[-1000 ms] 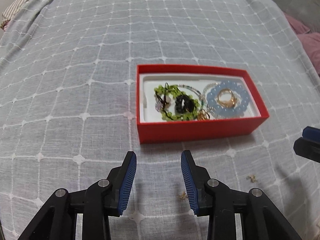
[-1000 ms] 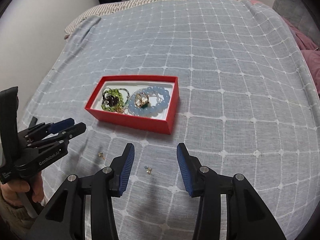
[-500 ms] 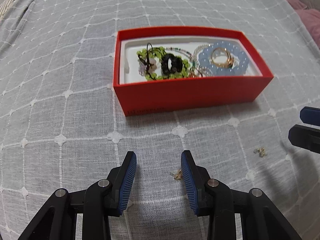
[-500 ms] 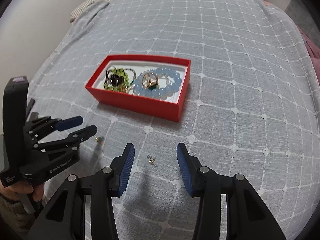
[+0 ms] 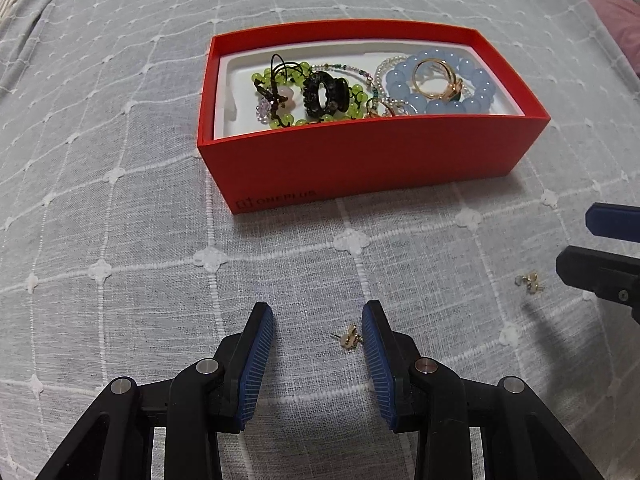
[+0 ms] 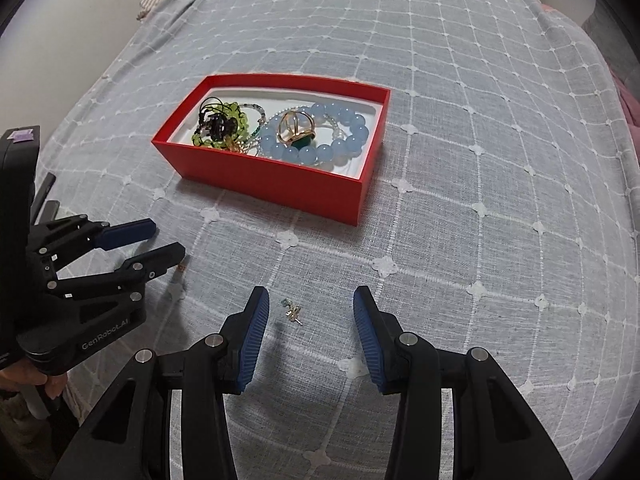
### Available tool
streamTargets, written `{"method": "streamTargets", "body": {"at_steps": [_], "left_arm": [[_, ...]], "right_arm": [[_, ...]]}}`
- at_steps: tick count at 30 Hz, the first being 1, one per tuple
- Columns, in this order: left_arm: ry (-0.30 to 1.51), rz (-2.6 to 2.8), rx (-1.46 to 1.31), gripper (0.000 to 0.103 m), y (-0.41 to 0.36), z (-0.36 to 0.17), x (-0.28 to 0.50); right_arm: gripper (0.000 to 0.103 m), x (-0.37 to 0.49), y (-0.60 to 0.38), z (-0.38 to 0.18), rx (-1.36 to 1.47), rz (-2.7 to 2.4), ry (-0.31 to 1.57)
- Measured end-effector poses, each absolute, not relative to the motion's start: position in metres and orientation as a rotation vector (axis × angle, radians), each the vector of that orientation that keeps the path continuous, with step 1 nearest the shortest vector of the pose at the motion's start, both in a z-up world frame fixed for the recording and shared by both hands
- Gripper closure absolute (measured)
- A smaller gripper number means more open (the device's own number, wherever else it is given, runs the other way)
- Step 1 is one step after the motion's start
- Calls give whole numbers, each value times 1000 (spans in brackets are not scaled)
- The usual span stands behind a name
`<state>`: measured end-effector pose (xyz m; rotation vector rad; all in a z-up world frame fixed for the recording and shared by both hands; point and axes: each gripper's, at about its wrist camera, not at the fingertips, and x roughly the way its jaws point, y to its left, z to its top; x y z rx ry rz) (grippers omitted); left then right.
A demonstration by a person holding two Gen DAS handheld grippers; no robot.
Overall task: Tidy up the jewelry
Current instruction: 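Grasp the second small gold earring with the left tool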
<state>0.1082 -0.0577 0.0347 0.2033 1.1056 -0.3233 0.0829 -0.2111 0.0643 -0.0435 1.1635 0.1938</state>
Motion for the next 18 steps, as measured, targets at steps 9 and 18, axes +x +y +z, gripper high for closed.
{"method": "streamTargets", "body": {"at_steps": [9,18], "left_arm": [[1175,-344,29,66,-35,28,126],[1160,-402,106,70,-58,28,119]], "right_arm": [[56,83,-209,63,-33,194,1164],[56,83,-211,66,-19,184,1155]]}}
